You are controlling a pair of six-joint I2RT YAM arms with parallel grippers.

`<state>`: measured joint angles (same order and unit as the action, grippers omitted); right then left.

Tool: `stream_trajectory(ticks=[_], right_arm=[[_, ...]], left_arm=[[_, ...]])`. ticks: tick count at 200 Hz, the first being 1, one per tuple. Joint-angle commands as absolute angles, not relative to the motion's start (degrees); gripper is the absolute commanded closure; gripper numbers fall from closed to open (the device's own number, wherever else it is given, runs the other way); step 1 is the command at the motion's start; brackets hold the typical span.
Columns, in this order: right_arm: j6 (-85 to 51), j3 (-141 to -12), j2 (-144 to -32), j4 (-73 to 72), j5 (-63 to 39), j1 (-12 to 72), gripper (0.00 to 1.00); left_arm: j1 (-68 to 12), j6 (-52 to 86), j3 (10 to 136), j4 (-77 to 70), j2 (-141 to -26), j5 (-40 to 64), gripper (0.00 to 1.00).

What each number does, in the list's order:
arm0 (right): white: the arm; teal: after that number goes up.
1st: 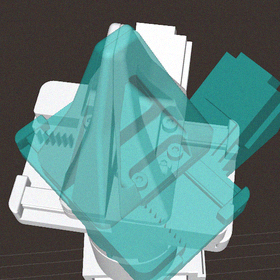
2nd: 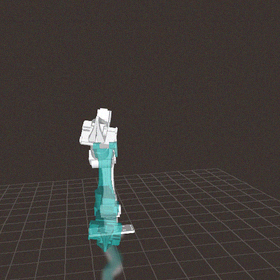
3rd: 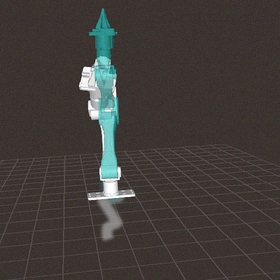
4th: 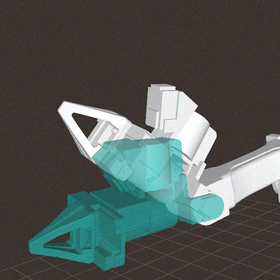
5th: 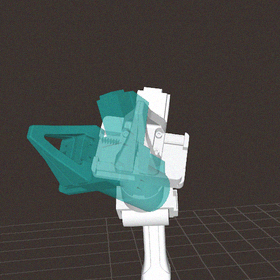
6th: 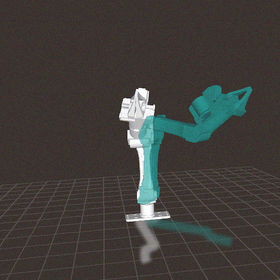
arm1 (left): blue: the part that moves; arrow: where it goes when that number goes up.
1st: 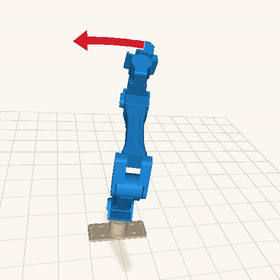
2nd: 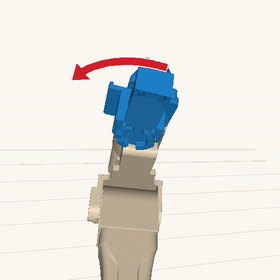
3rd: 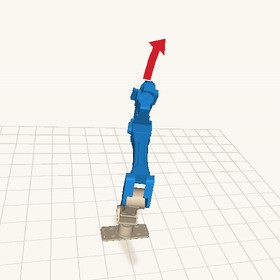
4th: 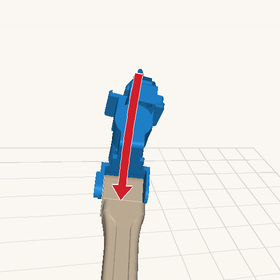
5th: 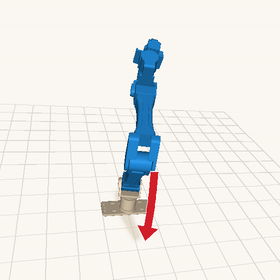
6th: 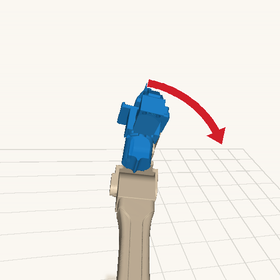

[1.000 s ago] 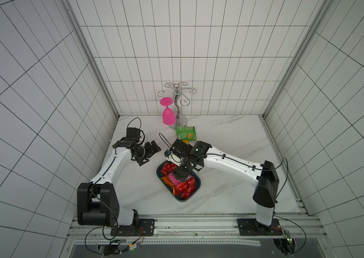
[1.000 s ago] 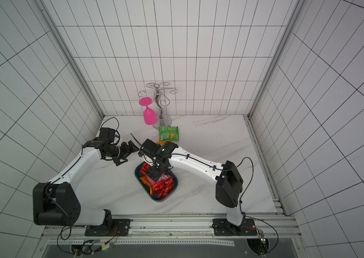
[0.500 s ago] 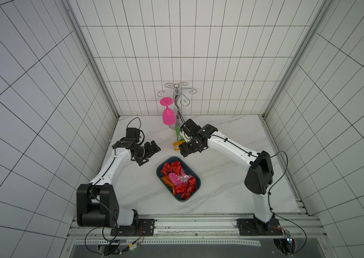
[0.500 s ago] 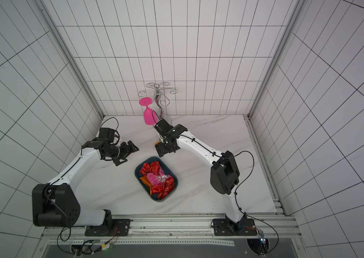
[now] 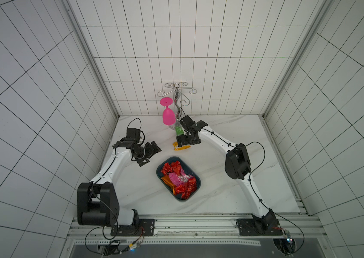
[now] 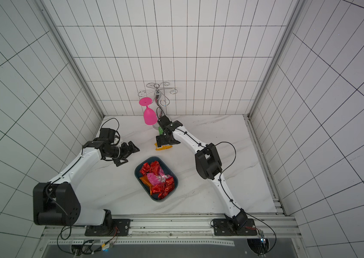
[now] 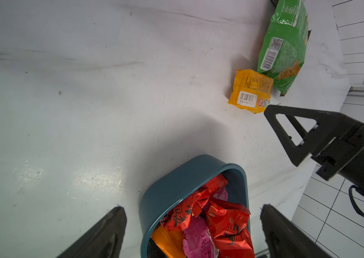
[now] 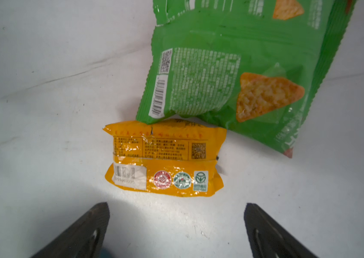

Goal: Put the tea bags into the storage box
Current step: Pick up the tea bag from the center of the board.

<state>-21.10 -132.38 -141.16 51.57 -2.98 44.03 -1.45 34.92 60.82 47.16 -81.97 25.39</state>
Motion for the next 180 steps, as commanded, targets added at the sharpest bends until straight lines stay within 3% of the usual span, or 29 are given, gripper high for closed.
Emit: stream_trajectory(ticks=[1,41,62,78,107,180], right_arm=[[-22.48,-136.92,-144.39,51.37,-5.16,42.51,0.01],[-23.88,-138.6,-147.63,50.01,-8.87,40.88,0.0],[-24.67,-138.6,-148.61,49.16,-10.36,40.3,0.08],[-25.04,-138.58,-149.1,48.64,-11.98,40.0,0.19],[-25.66,-137.92,-149.19,47.88,-13.86,39.84,0.53],[-25.41,-133.96,-145.4,46.08,-14.13,39.82,0.92]], left_arm=[[-1.59,34.81,61.08,46.3,-83.38,26.11,0.03],[-1.59,34.72,61.08,46.23,-83.98,26.07,0.03],[-1.5,34.63,61.26,46.23,-84.37,26.02,0.03],[-1.53,34.63,61.43,46.23,-84.46,25.99,0.03],[-1.4,34.63,61.44,46.23,-84.46,25.73,0.03],[-1.29,34.89,61.25,46.02,-84.46,25.76,0.03]])
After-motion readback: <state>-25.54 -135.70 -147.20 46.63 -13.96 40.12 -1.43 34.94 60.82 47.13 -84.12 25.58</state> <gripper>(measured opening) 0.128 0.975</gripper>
